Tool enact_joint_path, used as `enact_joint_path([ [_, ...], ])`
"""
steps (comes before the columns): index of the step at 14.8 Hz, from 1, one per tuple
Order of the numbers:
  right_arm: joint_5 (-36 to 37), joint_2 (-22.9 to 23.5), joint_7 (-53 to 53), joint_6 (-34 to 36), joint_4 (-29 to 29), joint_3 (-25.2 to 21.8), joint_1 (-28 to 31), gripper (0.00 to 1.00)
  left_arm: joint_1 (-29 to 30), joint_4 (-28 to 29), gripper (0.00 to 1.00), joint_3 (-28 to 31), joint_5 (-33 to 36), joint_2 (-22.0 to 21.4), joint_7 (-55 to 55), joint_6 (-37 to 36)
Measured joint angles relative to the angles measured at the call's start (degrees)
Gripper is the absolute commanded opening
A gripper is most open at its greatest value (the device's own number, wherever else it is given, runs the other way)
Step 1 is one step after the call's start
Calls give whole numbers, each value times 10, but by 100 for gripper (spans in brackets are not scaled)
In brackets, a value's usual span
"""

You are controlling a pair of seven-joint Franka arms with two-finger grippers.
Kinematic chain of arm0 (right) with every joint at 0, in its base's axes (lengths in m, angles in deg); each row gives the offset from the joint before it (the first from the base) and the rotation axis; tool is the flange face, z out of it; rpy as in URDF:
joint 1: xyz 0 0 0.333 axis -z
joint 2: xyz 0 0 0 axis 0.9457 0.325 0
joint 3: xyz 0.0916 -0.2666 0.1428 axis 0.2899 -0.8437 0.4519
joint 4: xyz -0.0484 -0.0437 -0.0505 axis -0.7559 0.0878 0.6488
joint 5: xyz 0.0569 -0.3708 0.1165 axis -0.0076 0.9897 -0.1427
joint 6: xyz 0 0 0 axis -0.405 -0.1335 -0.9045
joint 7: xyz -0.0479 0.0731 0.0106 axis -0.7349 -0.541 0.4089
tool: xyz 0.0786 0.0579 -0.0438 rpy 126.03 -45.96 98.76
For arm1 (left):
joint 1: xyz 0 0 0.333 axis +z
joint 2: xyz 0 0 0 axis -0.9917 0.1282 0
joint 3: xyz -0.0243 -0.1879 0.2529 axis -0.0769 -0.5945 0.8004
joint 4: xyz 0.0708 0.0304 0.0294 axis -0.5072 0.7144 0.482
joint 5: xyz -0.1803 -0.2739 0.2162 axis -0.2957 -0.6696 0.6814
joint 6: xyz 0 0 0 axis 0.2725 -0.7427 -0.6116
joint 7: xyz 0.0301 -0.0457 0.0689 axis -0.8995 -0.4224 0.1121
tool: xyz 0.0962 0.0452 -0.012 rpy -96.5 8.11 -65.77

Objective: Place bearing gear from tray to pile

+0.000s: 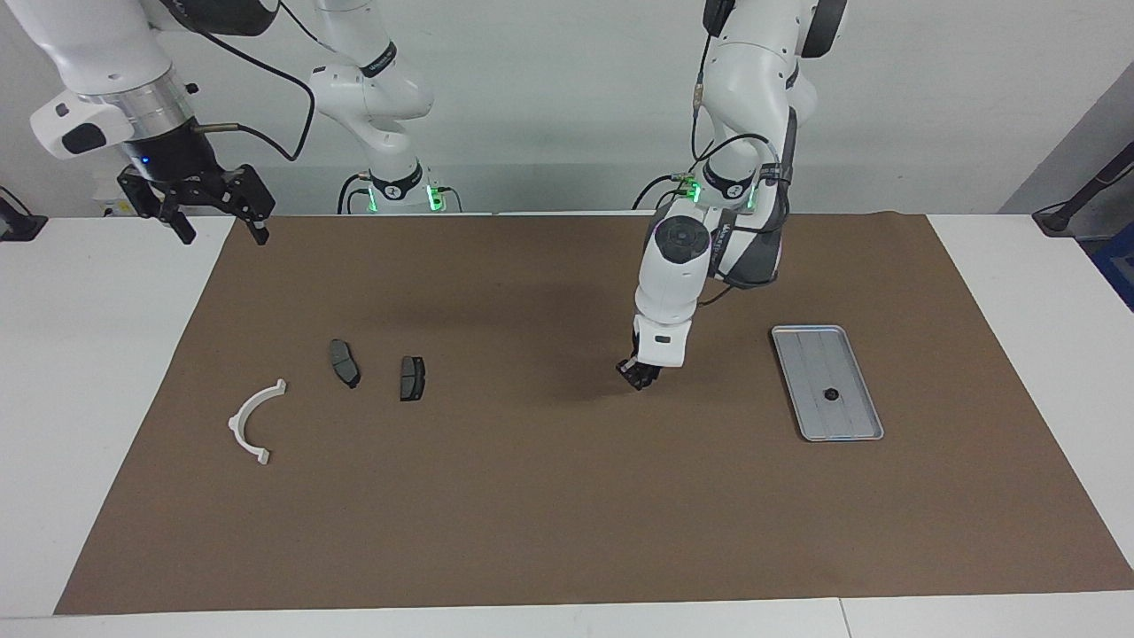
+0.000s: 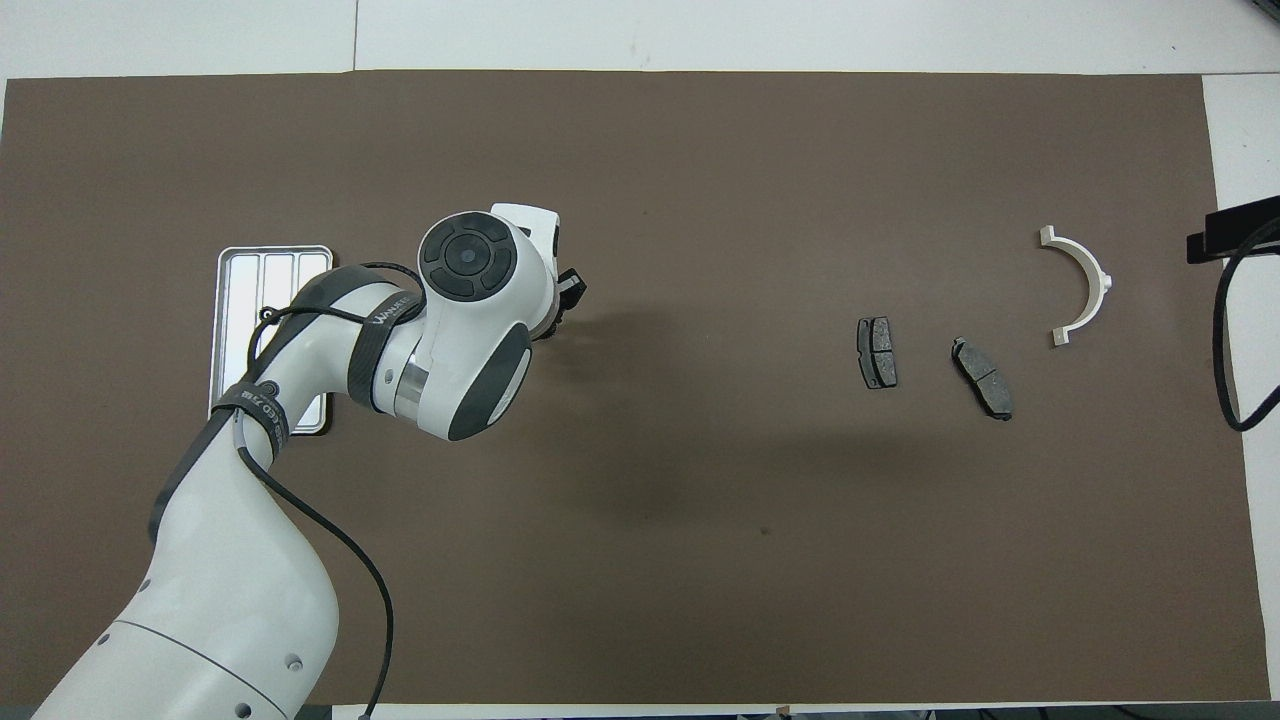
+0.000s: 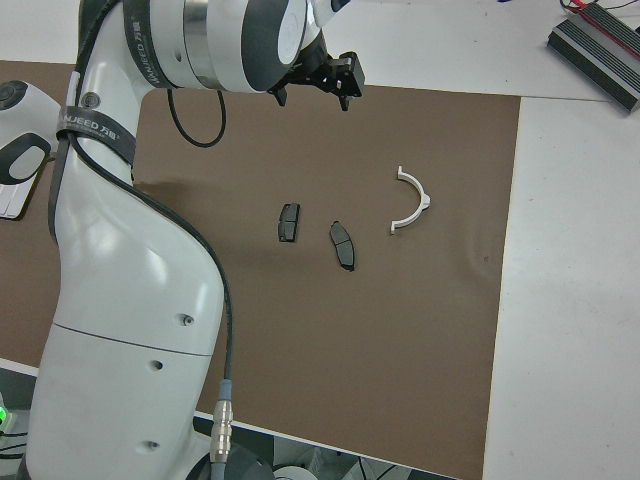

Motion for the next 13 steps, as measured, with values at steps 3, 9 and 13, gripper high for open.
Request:
enact_joint_path([
  [3, 0, 52, -20, -14, 60, 0, -52, 100, -3, 15, 8, 0, 0, 2, 1, 18],
  [9, 0, 116, -23, -58, 111, 8, -119, 100, -6, 23, 100, 1, 8, 3, 5, 25],
  [13, -15, 134, -23, -63, 118, 12, -175, 100, 1, -6, 100, 11, 34, -1, 6, -56],
])
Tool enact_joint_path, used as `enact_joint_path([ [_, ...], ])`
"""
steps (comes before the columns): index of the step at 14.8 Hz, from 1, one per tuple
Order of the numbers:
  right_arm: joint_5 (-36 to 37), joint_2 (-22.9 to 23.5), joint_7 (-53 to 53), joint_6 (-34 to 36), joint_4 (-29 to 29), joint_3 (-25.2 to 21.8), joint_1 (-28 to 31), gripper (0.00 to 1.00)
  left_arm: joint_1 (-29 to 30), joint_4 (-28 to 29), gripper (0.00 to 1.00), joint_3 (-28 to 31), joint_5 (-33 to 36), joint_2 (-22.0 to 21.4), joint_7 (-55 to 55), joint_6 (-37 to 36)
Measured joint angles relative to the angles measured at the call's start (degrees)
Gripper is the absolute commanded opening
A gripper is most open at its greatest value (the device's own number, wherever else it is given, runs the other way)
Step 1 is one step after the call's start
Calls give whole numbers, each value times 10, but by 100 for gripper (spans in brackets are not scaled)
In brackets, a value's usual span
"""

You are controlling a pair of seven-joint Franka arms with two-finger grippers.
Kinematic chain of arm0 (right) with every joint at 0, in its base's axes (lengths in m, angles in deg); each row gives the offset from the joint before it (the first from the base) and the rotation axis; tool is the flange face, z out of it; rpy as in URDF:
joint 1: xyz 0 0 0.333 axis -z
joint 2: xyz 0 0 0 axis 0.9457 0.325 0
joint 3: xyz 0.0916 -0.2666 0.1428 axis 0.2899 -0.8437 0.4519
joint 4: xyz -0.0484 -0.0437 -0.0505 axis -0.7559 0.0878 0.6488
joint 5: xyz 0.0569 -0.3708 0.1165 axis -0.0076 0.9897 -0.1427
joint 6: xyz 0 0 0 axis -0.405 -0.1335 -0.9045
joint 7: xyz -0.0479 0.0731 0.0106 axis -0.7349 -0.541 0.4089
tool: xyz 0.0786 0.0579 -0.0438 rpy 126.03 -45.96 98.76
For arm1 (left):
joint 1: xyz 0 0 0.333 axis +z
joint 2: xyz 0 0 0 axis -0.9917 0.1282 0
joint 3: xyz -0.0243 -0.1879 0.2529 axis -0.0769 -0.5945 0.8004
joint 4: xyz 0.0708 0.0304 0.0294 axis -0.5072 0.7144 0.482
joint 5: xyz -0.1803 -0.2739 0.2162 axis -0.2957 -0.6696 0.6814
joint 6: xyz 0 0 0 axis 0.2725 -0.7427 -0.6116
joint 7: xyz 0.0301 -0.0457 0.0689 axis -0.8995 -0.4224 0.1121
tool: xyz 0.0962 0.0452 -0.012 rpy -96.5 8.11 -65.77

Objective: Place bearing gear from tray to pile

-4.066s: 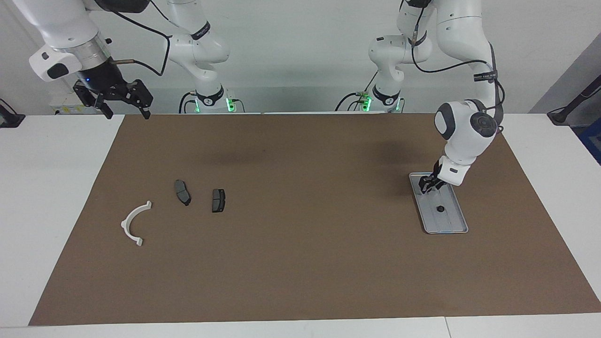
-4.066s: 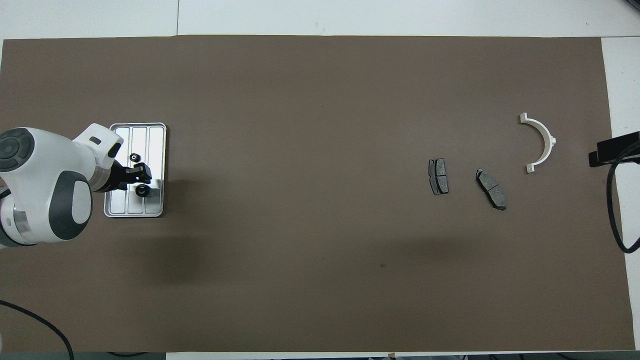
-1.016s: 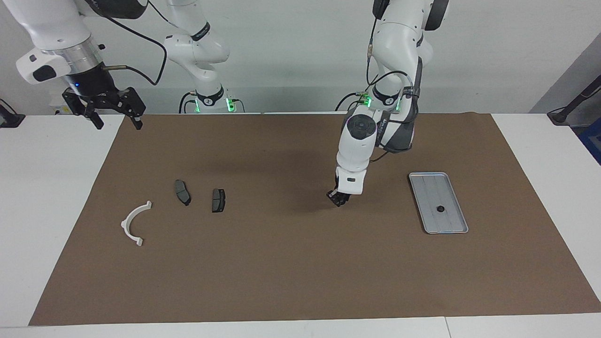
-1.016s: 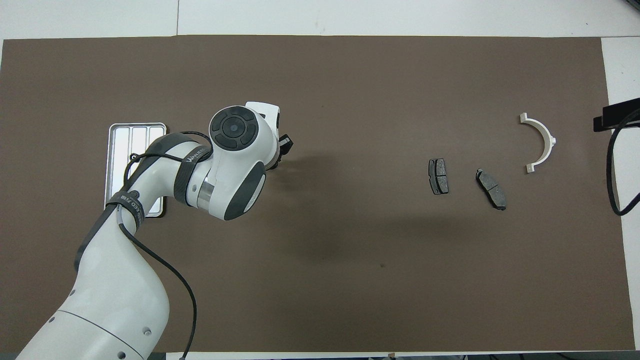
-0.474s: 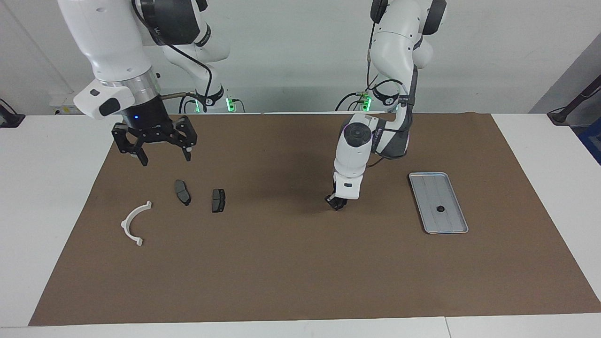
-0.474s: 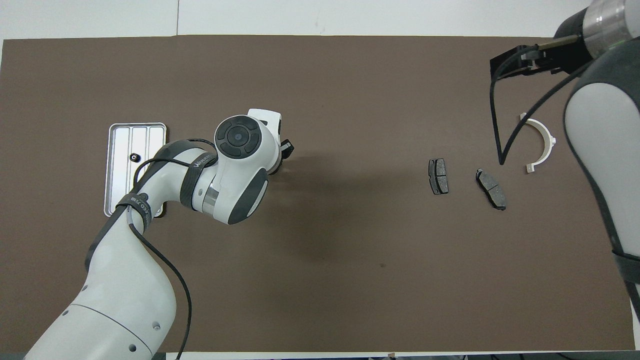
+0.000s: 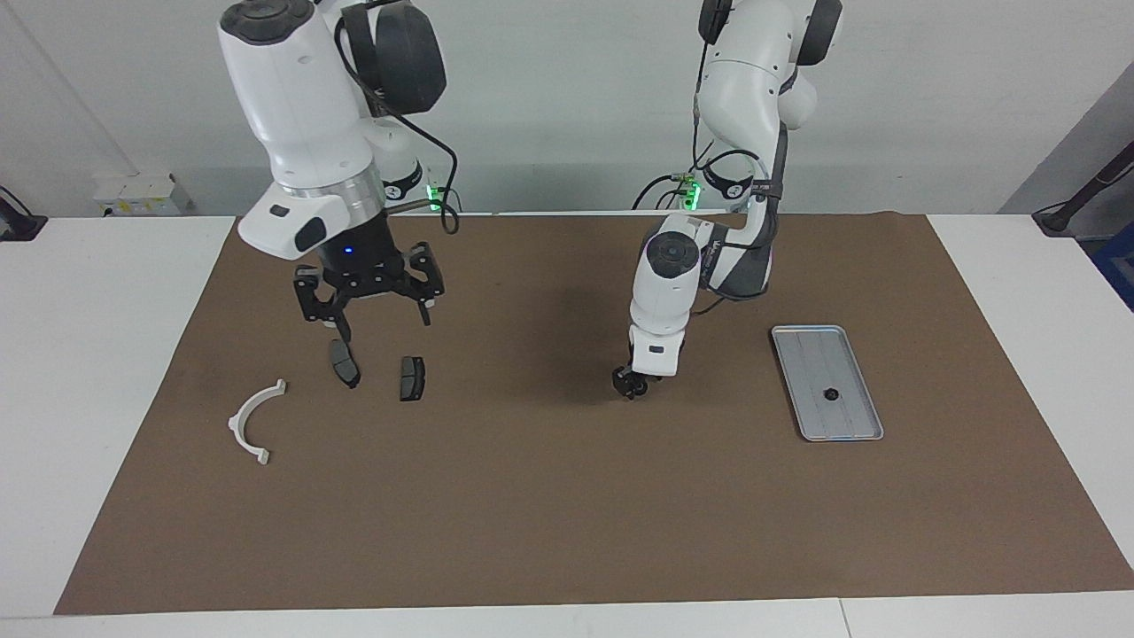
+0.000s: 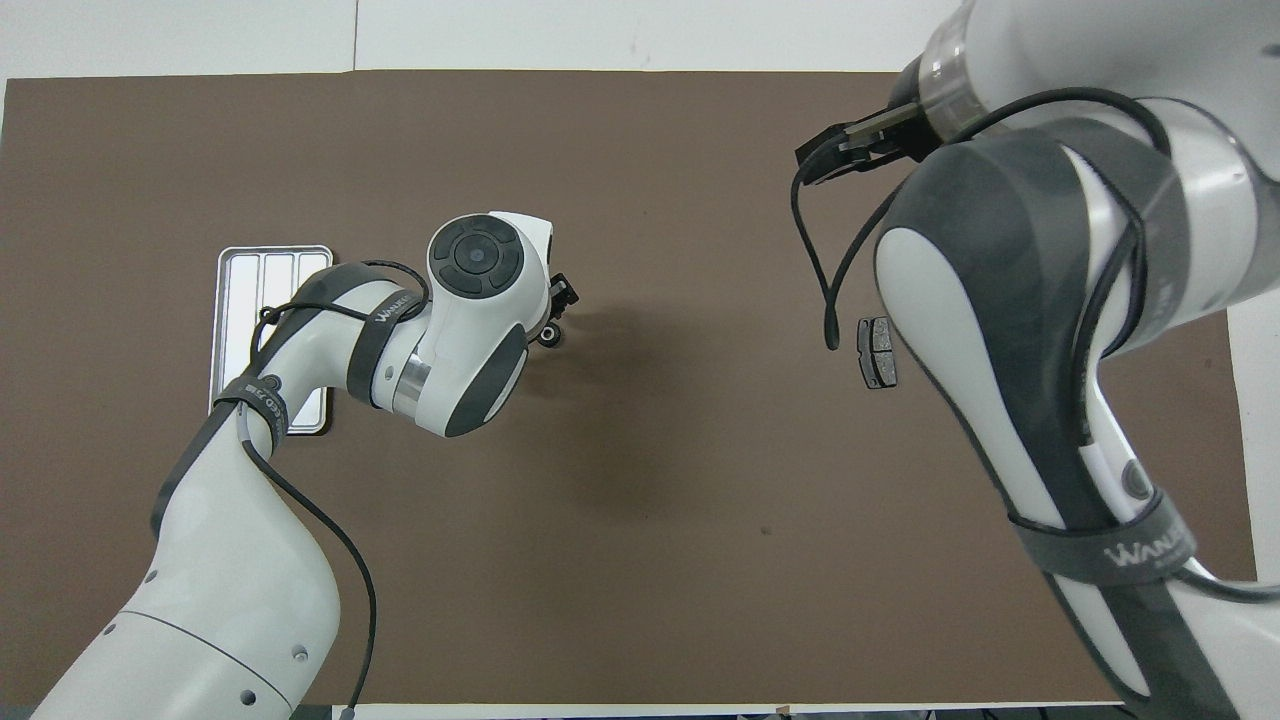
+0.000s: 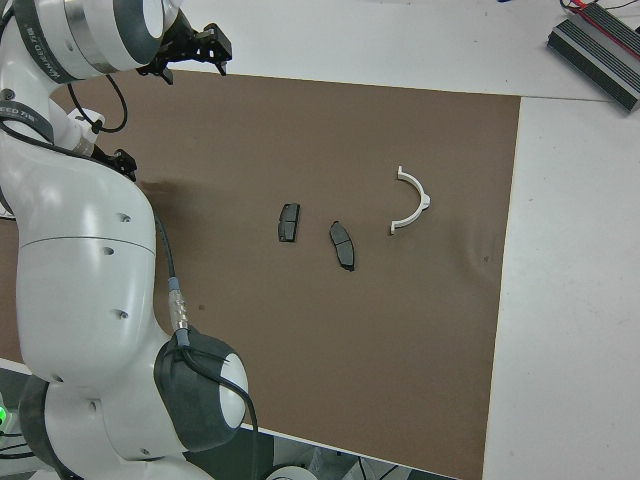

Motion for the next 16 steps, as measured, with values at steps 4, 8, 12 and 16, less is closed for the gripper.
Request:
enact_joint_path([
  [4, -9, 0, -10, 20, 4, -15, -61, 100, 68, -12, 100, 5, 14, -38, -73, -59],
  [8, -32, 13, -76, 30, 4, -69, -151, 100, 153, -6, 100, 6, 14, -77, -207, -85],
  [12, -77, 62, -103, 28, 6, -137, -223, 100, 229, 8, 92, 6, 14, -78, -339, -79],
  [16, -80, 114, -115, 22, 8, -157, -266, 100, 280, 46, 74, 5, 14, -79, -400, -1],
])
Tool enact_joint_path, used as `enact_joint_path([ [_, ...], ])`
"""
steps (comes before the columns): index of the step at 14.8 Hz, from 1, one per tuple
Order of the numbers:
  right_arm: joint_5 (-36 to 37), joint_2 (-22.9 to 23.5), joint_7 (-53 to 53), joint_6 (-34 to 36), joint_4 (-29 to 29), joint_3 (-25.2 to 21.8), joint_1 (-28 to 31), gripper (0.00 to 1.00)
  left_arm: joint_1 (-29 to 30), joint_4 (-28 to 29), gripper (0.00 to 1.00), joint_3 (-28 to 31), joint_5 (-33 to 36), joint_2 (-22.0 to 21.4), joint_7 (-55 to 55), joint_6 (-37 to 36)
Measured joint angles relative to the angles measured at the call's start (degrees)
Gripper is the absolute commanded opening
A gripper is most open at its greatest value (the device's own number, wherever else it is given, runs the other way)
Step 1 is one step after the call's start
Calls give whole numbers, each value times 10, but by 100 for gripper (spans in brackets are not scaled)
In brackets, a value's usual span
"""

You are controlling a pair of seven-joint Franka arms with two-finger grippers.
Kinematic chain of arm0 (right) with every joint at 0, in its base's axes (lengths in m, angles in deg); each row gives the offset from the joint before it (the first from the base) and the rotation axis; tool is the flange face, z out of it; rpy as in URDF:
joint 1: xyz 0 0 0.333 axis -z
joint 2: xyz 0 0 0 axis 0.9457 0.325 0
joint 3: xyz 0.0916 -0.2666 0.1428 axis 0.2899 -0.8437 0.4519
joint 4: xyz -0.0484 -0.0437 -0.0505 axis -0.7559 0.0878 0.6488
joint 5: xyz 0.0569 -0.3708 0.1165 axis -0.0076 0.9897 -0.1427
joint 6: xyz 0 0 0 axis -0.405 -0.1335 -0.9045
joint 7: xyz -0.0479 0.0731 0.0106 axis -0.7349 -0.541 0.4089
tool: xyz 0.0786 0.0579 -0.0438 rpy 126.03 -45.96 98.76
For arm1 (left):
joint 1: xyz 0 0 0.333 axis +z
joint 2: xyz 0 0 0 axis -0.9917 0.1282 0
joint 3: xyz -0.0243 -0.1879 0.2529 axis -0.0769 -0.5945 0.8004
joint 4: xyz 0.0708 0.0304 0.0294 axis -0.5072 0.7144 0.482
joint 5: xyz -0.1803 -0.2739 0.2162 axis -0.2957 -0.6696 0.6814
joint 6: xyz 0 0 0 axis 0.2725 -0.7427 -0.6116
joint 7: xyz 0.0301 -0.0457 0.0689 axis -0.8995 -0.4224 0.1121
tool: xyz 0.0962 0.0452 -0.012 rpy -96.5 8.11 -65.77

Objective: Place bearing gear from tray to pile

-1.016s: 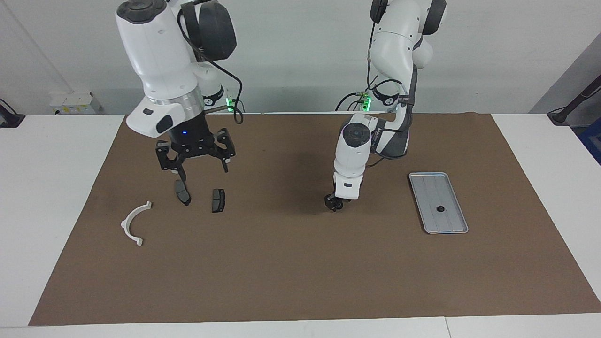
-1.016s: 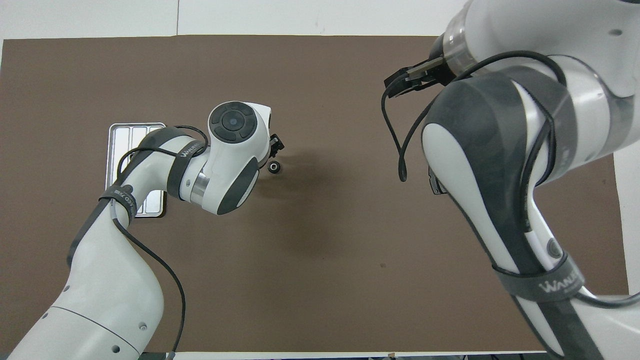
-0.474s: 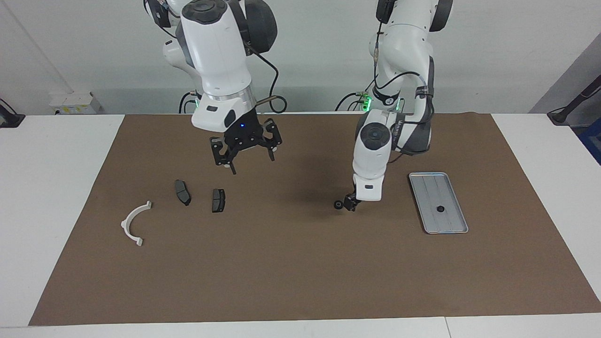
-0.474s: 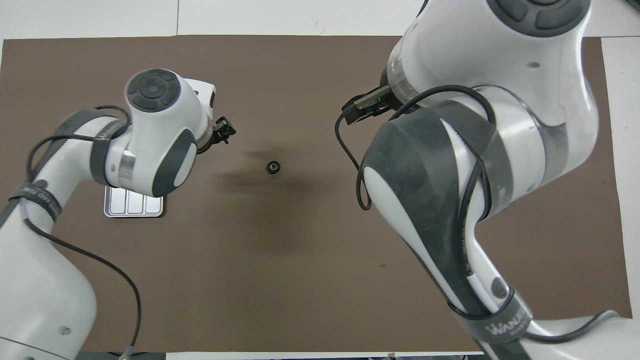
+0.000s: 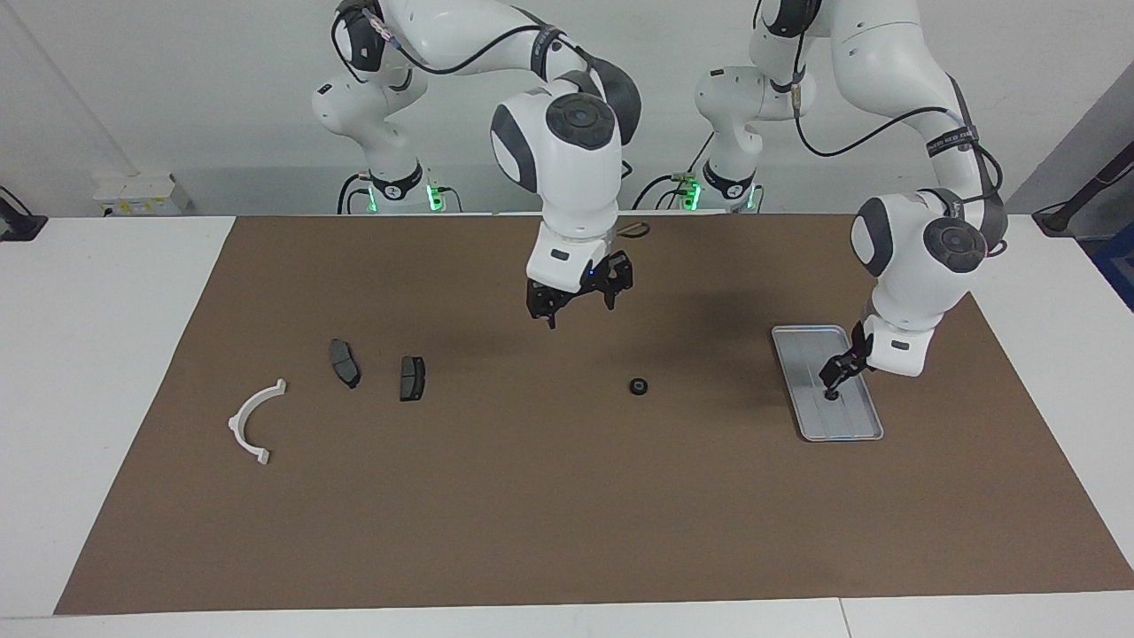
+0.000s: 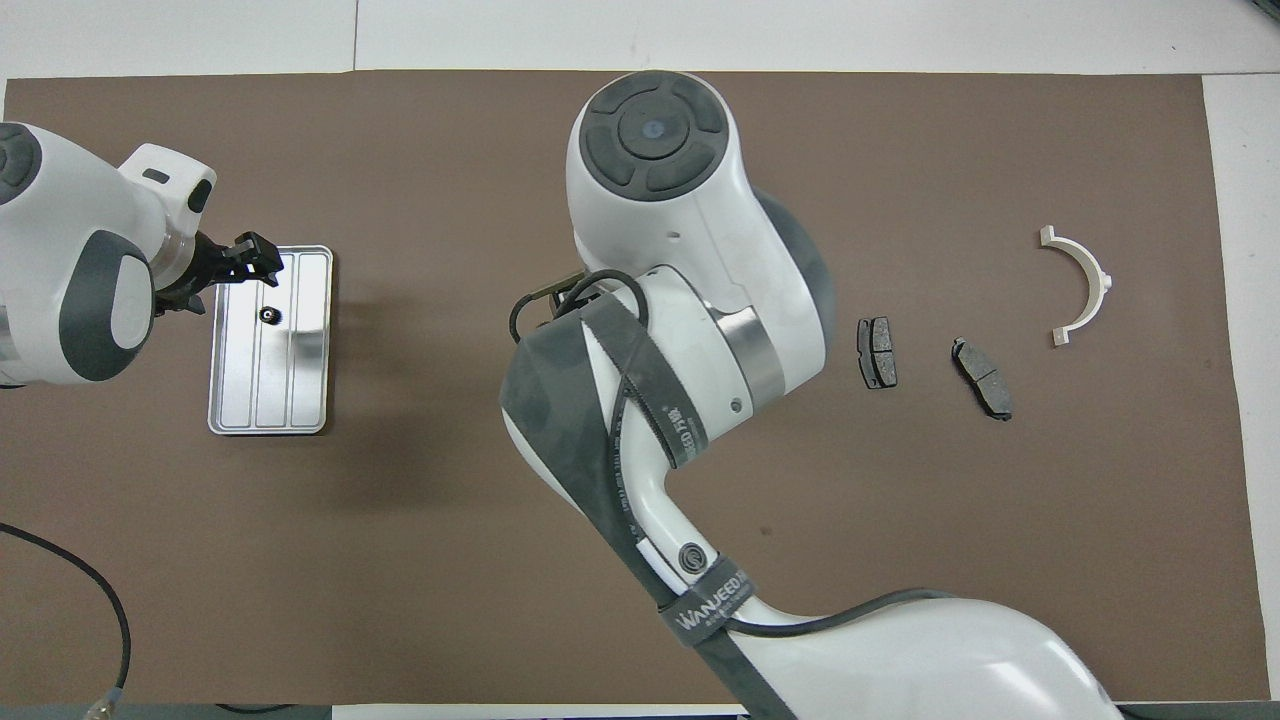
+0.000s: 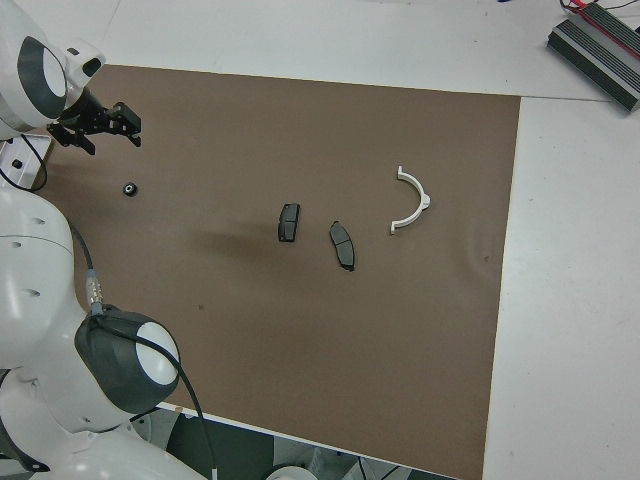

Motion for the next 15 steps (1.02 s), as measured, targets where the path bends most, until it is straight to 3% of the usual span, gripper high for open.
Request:
enact_joint_path([
  [3, 0, 34, -7, -20, 1, -18, -31, 100, 8, 50, 72, -1, 0, 0, -13, 62],
  [7, 0, 84, -31, -80, 7, -21, -39, 100, 13, 64, 62, -2, -5, 0, -21, 72],
  [15, -6, 176, -82, -179, 84, -25, -34, 100, 13, 111, 51, -5, -9, 0, -22, 136],
])
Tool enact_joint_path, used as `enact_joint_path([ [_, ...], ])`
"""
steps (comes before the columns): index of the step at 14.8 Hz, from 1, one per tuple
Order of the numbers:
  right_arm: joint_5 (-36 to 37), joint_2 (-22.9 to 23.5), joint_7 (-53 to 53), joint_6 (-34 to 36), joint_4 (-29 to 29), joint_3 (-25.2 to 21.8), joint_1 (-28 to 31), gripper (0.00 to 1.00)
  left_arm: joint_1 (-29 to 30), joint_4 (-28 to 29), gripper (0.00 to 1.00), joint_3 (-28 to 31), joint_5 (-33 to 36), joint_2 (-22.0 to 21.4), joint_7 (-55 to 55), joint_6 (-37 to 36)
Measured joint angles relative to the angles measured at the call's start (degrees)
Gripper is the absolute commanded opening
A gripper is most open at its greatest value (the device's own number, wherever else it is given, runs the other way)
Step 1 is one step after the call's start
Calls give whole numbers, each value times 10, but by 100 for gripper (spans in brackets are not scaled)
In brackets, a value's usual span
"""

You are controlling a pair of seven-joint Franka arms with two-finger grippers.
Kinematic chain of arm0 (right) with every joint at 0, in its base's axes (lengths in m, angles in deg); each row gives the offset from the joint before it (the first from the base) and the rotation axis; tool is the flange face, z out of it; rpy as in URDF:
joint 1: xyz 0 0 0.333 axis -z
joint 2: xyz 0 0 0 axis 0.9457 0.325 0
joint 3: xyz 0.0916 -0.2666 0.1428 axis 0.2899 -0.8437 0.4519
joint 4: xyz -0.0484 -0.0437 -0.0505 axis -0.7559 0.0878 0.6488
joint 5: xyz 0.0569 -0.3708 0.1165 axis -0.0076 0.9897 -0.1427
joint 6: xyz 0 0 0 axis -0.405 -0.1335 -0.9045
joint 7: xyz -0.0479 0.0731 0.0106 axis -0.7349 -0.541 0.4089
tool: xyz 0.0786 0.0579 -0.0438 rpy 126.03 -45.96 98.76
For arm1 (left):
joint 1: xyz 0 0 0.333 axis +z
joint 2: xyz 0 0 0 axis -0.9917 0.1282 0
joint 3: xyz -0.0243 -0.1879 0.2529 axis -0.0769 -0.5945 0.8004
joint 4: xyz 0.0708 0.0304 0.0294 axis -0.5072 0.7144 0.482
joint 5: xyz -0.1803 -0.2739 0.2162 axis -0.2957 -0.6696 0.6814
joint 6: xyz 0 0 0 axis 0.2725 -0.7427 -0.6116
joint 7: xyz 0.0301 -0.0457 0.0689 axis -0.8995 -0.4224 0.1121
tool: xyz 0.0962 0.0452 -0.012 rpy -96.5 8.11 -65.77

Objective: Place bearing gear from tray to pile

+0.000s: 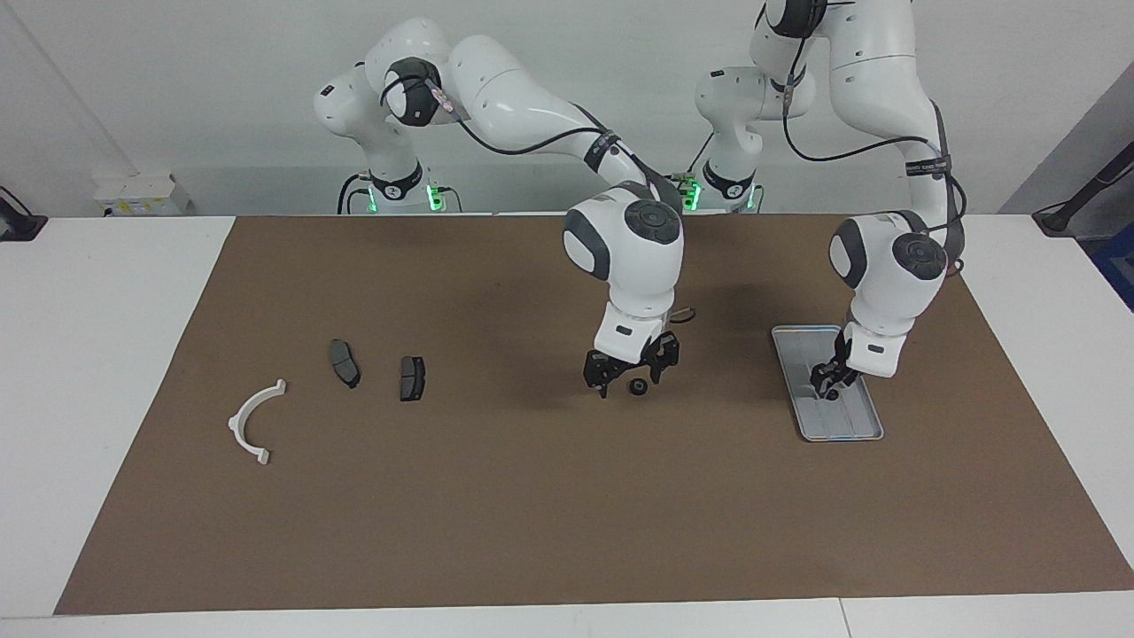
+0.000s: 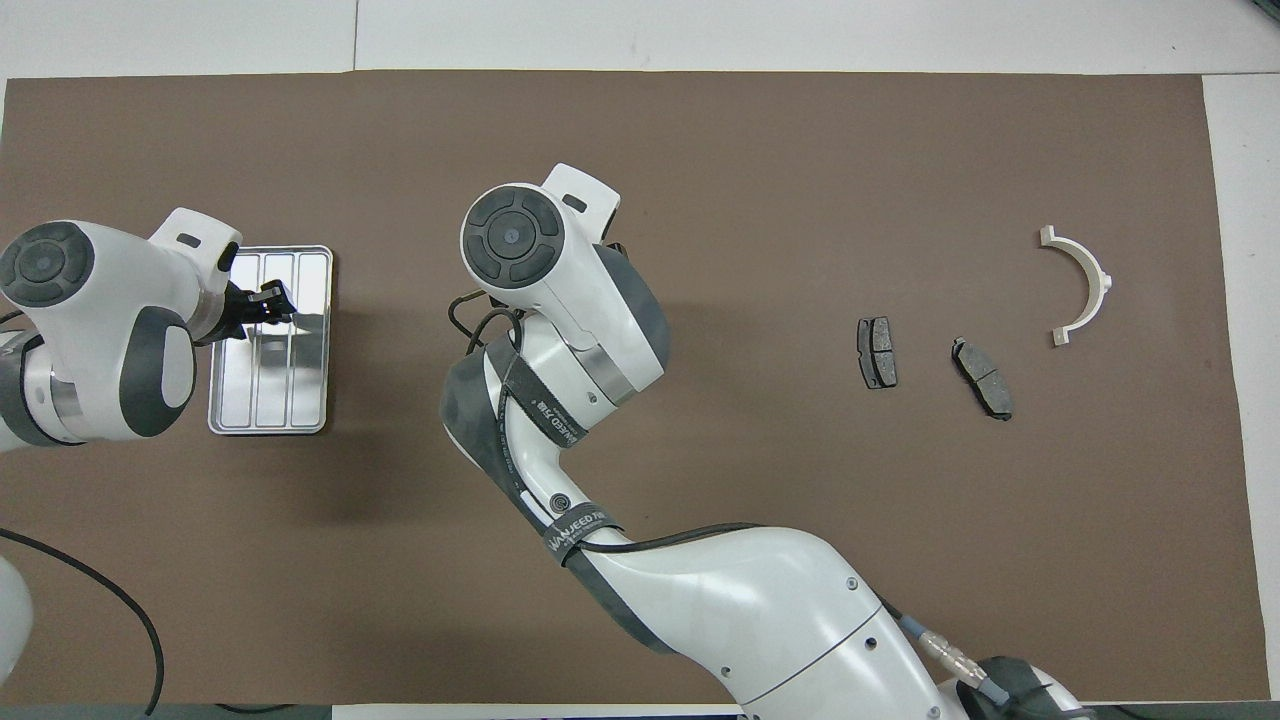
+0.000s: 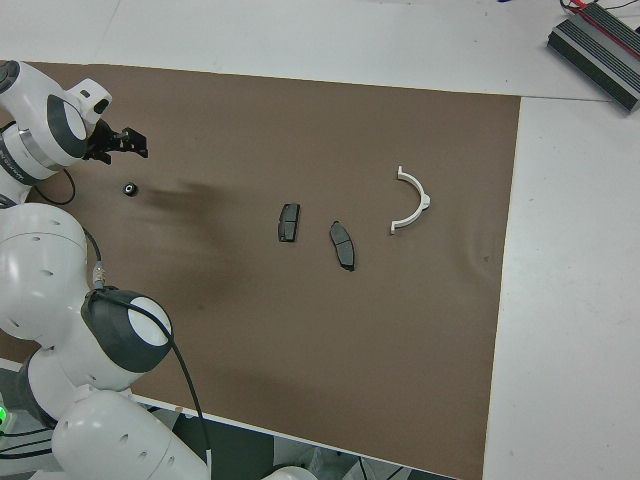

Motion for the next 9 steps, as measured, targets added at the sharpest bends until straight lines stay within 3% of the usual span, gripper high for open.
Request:
enact_joint_path([
  [3, -37, 12, -36, -25, 6, 0, 2, 100, 0, 0, 48, 0, 0, 0, 0, 1],
  [9, -103, 13, -76, -10, 15, 0, 3, 100, 0, 1, 48, 0, 0, 0, 0, 12],
])
